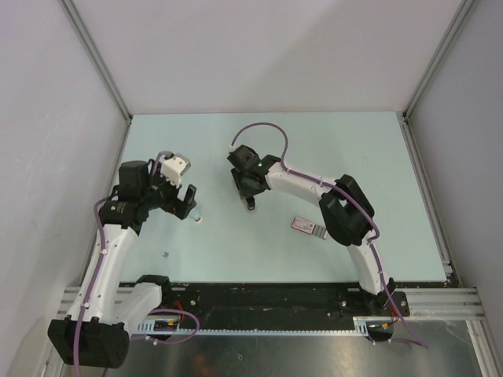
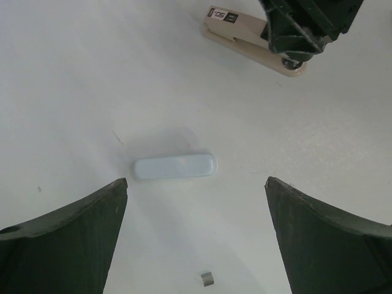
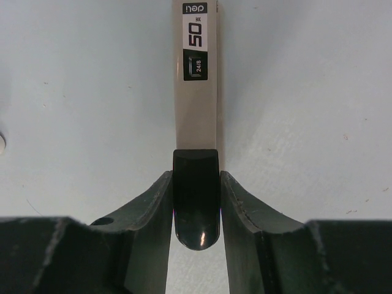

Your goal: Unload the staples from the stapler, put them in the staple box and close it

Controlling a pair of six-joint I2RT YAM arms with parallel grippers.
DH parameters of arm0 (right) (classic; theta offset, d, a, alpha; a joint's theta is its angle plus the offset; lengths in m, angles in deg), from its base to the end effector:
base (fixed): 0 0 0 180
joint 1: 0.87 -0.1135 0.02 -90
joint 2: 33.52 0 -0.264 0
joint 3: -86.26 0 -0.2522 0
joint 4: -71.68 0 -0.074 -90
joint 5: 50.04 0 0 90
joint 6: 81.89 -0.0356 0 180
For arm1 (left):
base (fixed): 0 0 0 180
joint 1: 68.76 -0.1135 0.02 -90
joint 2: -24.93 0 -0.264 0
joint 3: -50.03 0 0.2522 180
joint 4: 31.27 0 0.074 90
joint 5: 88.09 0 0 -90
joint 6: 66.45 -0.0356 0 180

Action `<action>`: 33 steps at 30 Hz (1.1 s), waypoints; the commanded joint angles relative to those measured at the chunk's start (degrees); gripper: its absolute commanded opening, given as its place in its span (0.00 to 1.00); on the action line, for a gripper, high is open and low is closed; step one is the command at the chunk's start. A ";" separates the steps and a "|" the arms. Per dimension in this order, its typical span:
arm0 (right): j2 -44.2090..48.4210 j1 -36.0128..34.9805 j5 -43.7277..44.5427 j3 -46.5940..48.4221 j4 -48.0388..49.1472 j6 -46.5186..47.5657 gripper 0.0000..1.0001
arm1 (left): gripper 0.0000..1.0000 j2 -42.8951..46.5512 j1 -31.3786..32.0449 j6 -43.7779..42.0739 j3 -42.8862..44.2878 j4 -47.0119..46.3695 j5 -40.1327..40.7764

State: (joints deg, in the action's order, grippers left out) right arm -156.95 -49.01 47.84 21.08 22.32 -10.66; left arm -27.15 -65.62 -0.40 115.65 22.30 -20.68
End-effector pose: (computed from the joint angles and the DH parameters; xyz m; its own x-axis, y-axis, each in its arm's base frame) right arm 0.3191 0.3488 0.2034 -0.7574 -0.3677 -0.5396 -0.4705 0.8803 0.0606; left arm 0.1838 -0.0238 0.3121 -0.4472 0.3999 -0.8001 0.5753 0.8135 0.0850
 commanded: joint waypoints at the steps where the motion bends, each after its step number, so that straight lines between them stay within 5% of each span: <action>1: -0.82 0.24 -2.81 0.70 0.61 -2.06 0.32 | 1.00 -0.91 2.87 2.32 1.20 -0.59 -0.21; 13: 12.97 -3.16 -1.82 -11.56 16.22 -18.71 0.02 | 1.00 -4.23 8.49 5.41 -3.16 -7.83 -5.65; 23: 23.03 -6.43 8.85 -21.66 27.87 -29.94 0.00 | 0.99 -10.83 11.66 8.52 -4.40 -12.52 -10.92; 33: 20.42 -6.85 13.21 -22.13 24.40 -31.58 0.00 | 0.99 -12.42 11.90 7.78 -4.86 -13.09 -12.02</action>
State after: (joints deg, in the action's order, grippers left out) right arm -137.02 -55.35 55.97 -1.46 44.96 -41.04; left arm -40.74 -54.17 6.20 111.26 11.03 -31.19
